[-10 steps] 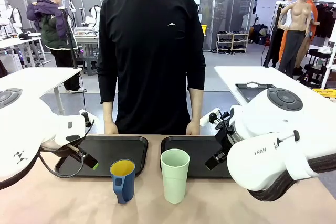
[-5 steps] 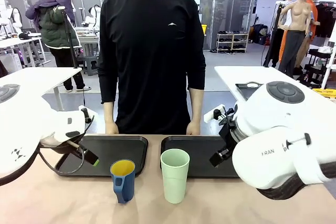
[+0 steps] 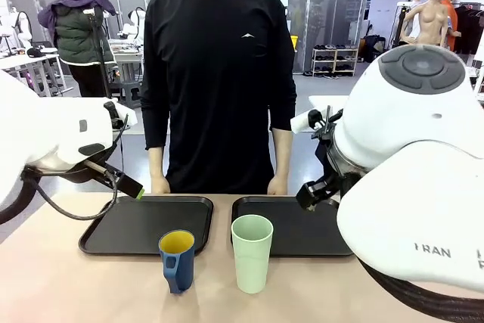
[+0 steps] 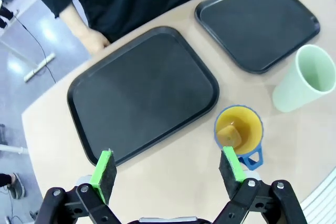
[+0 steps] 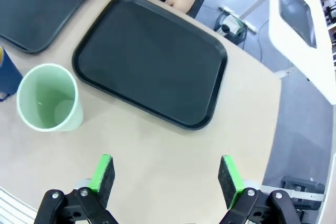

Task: Sort and store the cups by type.
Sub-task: Pick up the Reusable plastic cup.

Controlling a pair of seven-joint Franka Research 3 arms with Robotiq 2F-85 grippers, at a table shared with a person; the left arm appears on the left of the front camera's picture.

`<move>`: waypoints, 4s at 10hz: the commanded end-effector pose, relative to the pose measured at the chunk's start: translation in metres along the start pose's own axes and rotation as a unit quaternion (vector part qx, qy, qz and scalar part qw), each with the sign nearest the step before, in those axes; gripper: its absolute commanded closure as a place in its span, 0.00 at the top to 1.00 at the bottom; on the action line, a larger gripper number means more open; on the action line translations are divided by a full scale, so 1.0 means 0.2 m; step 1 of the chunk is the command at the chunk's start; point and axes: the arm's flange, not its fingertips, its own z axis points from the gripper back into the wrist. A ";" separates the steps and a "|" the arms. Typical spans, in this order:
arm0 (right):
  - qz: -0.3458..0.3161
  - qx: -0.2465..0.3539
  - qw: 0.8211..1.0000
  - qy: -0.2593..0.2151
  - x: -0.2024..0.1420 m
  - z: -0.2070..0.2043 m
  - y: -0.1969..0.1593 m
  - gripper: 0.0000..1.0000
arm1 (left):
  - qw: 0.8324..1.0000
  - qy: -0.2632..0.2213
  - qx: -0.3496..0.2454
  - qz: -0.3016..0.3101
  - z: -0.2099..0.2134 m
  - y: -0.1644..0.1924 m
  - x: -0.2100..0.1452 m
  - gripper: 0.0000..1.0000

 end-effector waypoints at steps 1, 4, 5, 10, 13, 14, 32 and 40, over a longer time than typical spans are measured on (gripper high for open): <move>-0.009 -0.023 1.000 -0.009 -0.02 0.02 0.03 1.00 | 1.000 0.009 0.015 -0.015 0.00 -0.06 -0.11 1.00; 0.039 -0.043 0.998 -0.037 -0.06 0.02 0.01 1.00 | 0.999 0.020 0.025 -0.016 0.01 -0.05 -0.13 1.00; 0.044 -0.035 0.998 -0.039 -0.08 0.01 -0.03 1.00 | 0.999 0.022 0.036 -0.013 -0.01 0.00 -0.15 1.00; 0.007 -0.018 1.000 -0.006 -0.18 -0.29 -0.47 1.00 | 0.996 0.014 0.065 0.066 -0.19 0.49 -0.41 1.00; -0.050 0.022 0.998 0.030 -0.25 -0.50 -0.69 1.00 | 0.990 0.025 0.070 0.123 -0.32 0.70 -0.55 1.00; -0.059 0.030 0.997 0.045 -0.26 -0.57 -0.73 1.00 | 0.988 0.030 0.073 0.130 -0.41 0.79 -0.59 1.00; -0.082 0.044 0.992 0.084 -0.22 -0.73 -0.78 1.00 | 0.985 0.051 0.062 0.151 -0.55 0.86 -0.50 1.00; -0.082 0.044 0.992 0.084 -0.22 -0.73 -0.78 1.00 | 0.985 0.051 0.062 0.151 -0.55 0.86 -0.50 1.00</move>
